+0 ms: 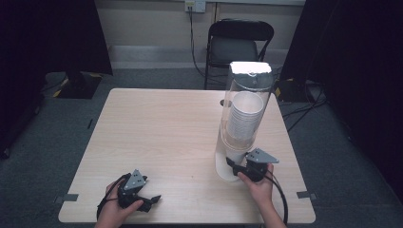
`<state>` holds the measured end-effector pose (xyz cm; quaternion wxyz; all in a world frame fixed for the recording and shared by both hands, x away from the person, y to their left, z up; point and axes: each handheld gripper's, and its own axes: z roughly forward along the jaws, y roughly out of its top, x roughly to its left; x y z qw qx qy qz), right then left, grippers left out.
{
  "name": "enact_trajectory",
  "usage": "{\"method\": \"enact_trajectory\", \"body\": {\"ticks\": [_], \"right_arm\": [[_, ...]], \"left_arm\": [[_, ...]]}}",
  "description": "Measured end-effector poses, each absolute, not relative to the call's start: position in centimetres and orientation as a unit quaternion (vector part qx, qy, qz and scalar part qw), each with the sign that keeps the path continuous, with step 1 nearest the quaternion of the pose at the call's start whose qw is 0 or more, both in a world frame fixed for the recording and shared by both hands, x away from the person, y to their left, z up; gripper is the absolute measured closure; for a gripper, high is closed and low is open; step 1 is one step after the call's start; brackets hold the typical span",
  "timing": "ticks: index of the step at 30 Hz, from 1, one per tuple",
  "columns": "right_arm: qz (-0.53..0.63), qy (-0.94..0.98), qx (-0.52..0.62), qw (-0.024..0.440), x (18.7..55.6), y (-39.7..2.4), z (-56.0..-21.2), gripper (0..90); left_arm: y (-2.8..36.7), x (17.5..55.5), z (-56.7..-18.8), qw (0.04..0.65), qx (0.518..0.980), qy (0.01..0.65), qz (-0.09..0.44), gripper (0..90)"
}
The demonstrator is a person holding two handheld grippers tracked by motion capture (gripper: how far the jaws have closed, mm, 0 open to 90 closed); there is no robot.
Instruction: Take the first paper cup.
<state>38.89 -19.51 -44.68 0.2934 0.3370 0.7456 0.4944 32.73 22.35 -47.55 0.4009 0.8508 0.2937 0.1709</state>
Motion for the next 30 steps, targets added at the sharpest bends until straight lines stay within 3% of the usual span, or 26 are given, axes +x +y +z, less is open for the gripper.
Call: {"method": "enact_trajectory", "body": {"ticks": [10,21,30], "right_arm": [[0.489,0.764,0.334,0.256,39.0,-21.0,-45.1,35.4],[0.452,0.783,0.339,0.258,36.4,-25.4,-45.2,34.5],[0.463,0.784,0.329,0.25,34.5,-26.1,-45.6,34.2]], "left_arm": [[22.4,32.8,-47.5,0.398,0.853,0.291,0.172,11.1],[22.3,32.7,-47.6,0.402,0.85,0.294,0.171,11.1],[22.3,32.8,-47.6,0.402,0.85,0.292,0.174,10.9]]}}
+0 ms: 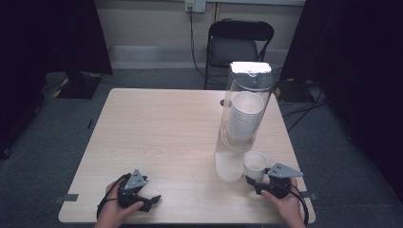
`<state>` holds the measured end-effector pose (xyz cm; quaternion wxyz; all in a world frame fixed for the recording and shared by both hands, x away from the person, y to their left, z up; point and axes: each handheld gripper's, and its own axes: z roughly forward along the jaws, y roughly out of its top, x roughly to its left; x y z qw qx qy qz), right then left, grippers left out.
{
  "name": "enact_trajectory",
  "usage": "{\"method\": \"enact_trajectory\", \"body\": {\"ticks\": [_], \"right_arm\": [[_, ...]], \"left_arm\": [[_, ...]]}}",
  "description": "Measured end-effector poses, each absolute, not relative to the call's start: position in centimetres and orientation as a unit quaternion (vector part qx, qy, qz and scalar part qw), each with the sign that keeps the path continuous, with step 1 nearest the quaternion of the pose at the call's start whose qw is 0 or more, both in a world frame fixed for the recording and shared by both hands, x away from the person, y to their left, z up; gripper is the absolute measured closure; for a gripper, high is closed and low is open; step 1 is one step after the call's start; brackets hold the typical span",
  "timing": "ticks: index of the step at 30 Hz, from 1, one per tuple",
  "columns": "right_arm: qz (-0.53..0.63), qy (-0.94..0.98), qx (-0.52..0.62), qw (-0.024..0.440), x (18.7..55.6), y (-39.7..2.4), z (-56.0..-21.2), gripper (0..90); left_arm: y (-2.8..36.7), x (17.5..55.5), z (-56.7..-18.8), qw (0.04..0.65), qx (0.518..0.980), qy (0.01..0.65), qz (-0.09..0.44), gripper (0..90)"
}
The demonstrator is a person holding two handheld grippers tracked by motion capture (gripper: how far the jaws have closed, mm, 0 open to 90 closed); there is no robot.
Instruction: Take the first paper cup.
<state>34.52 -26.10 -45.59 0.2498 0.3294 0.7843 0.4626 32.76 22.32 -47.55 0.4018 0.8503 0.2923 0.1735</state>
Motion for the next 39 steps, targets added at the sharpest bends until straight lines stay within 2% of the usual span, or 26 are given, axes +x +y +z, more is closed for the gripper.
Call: {"method": "enact_trajectory", "body": {"ticks": [8,14,21,24,39], "right_arm": [[0.479,0.796,0.284,0.237,33.8,-23.7,-45.5,33.9],[0.482,0.808,0.242,0.238,33.5,-21.2,-45.3,33.7],[0.484,0.813,0.222,0.237,33.7,-18.8,-45.2,33.6],[0.491,0.811,0.215,0.233,33.9,-17.7,-45.1,33.5],[0.493,0.818,0.185,0.231,34.9,-14.0,-45.0,33.3]], "left_arm": [[22.3,32.8,-47.5,0.402,0.852,0.289,0.172,11.1],[22.3,33.0,-47.1,0.416,0.844,0.303,0.151,19.9],[21.4,33.3,-44.3,0.467,0.819,0.308,0.128,23.0],[20.7,33.4,-43.0,0.479,0.815,0.303,0.125,27.0],[17.5,34.8,-38.4,0.503,0.803,0.31,0.083,40.4]]}}
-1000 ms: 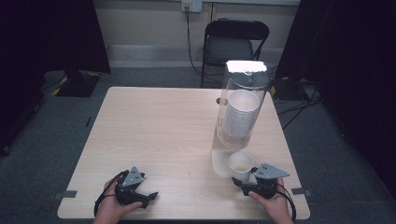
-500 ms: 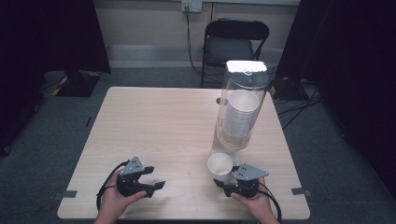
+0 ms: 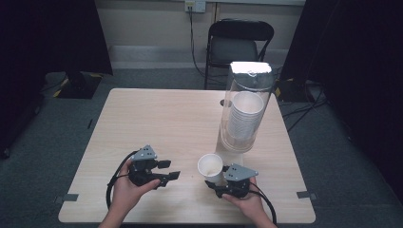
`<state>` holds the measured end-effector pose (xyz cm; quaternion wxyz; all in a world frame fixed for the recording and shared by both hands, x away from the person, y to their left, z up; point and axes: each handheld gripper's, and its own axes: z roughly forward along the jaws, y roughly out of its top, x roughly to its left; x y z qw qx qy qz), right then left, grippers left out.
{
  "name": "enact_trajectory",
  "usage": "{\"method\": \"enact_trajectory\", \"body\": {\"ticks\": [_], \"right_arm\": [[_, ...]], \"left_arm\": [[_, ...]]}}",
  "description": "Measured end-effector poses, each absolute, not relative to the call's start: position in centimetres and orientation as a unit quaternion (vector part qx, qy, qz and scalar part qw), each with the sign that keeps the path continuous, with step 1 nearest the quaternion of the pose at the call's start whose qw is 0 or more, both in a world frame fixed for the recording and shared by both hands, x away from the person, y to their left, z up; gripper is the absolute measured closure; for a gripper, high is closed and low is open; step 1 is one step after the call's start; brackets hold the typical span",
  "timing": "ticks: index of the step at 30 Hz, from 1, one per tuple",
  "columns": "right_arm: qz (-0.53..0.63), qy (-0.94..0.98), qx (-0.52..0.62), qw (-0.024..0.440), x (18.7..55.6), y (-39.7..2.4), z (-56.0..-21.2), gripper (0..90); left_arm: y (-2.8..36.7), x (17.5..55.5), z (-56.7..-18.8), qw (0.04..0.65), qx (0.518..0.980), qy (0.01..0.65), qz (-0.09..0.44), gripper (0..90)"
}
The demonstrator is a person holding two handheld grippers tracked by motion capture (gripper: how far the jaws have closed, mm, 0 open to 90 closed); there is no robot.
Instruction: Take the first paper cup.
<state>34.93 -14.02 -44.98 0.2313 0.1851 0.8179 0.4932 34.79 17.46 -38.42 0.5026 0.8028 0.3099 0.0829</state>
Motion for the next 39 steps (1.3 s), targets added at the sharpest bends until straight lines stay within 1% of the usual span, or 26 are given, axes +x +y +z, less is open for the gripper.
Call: {"method": "enact_trajectory", "body": {"ticks": [5,11,15,18,22,23,24,25,26,28,29,33,34,38,39], "right_arm": [[0.484,0.824,0.17,0.239,35.1,-12.8,-44.9,33.3],[0.481,0.827,0.163,0.242,35.2,-12.0,-44.9,33.2],[0.481,0.826,0.159,0.246,35.1,-11.9,-44.9,33.2],[0.482,0.826,0.155,0.25,35.0,-11.8,-44.8,33.2],[0.484,0.825,0.151,0.249,34.8,-11.7,-44.7,33.1],[0.485,0.825,0.151,0.248,34.8,-11.7,-44.7,33.1],[0.488,0.824,0.149,0.247,34.8,-11.6,-44.7,33.1],[0.488,0.824,0.149,0.247,34.8,-11.6,-44.7,33.1],[0.488,0.824,0.149,0.246,34.8,-11.5,-44.6,33.1],[0.485,0.826,0.14,0.25,34.6,-11.2,-44.6,32.9],[0.485,0.826,0.14,0.25,34.6,-11.2,-44.6,32.9],[0.481,0.828,0.134,0.255,34.4,-11.0,-44.7,32.6],[0.481,0.828,0.134,0.256,34.4,-10.9,-44.7,31.9],[0.474,0.829,0.141,0.261,34.4,-10.7,-44.8,29.1],[0.474,0.828,0.147,0.262,34.5,-10.8,-44.8,25.8]], "left_arm": [[16.2,35.2,-37.2,0.513,0.796,0.311,0.08,44.7],[15.3,36.0,-36.5,0.53,0.781,0.327,0.056,49.7],[14.3,36.4,-36.7,0.505,0.796,0.33,0.048,52.9],[13.7,36.6,-36.8,0.5,0.799,0.332,0.044,58.2],[12.9,36.8,-36.9,0.49,0.804,0.334,0.036,60.8],[12.7,36.9,-37.0,0.488,0.806,0.333,0.032,62.3],[12.5,36.9,-37.0,0.485,0.808,0.333,0.03,66.2],[12.4,36.9,-37.1,0.482,0.809,0.335,0.028,66.2],[12.2,36.9,-37.1,0.478,0.811,0.337,0.027,68.6],[12.1,37.0,-37.1,0.468,0.815,0.341,0.028,76.1],[12.1,37.0,-37.0,0.466,0.814,0.346,0.025,76.1],[12.3,37.1,-37.0,0.446,0.816,0.366,0.026,81.6],[12.4,37.2,-37.1,0.447,0.816,0.367,0.025,84.3],[12.7,37.3,-36.8,0.444,0.812,0.379,0.028,86.8],[12.8,37.3,-36.8,0.438,0.813,0.382,0.034,86.8]]}}
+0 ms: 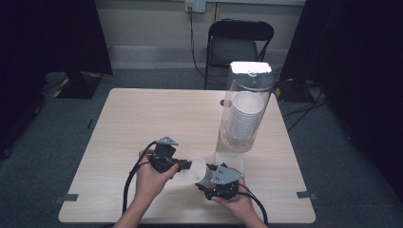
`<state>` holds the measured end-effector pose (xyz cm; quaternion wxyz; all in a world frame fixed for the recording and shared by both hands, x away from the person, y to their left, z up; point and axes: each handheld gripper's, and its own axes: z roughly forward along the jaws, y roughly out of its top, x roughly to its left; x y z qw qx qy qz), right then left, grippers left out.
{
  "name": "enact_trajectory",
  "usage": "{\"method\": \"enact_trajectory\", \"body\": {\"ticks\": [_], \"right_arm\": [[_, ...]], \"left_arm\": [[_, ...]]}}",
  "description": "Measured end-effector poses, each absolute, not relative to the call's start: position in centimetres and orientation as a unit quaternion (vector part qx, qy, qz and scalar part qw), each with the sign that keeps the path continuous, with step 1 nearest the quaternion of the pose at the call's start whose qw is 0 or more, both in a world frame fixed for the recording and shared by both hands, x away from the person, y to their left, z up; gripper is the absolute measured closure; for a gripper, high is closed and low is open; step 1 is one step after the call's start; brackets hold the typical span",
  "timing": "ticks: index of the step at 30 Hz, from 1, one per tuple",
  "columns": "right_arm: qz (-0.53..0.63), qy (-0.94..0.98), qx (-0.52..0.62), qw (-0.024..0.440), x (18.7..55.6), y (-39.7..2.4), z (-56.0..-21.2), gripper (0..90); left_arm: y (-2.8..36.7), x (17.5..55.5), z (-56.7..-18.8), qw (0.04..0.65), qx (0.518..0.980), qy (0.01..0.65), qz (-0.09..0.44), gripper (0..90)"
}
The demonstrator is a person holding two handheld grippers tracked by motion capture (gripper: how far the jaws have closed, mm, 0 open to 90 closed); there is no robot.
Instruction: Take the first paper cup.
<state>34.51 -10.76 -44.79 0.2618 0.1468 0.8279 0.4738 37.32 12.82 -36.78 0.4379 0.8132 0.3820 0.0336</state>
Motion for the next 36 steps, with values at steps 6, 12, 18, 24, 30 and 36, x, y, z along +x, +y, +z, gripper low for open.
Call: {"method": "enact_trajectory", "body": {"ticks": [6,12,18,24,30,36], "right_arm": [[0.471,0.825,0.16,0.269,34.5,-11.7,-44.6,23.5],[0.476,0.814,0.198,0.268,34.8,-13.7,-44.5,25.0],[0.486,0.792,0.246,0.276,35.7,-16.0,-44.1,24.8],[0.494,0.78,0.263,0.281,35.9,-16.9,-44.0,25.5],[0.495,0.771,0.278,0.29,36.1,-17.8,-43.9,25.5],[0.495,0.764,0.289,0.297,36.1,-18.6,-43.8,25.7]], "left_arm": [[15.0,37.9,-36.6,0.44,0.794,0.42,0.031,86.8],[17.6,38.8,-37.1,0.41,0.785,0.461,0.049,86.5],[19.4,39.5,-37.2,0.395,0.772,0.494,0.067,86.4],[20.9,40.5,-37.5,0.386,0.75,0.53,0.083,85.3],[21.3,41.0,-37.7,0.38,0.748,0.535,0.095,80.8],[21.3,41.0,-37.8,0.39,0.749,0.524,0.109,72.9]]}}
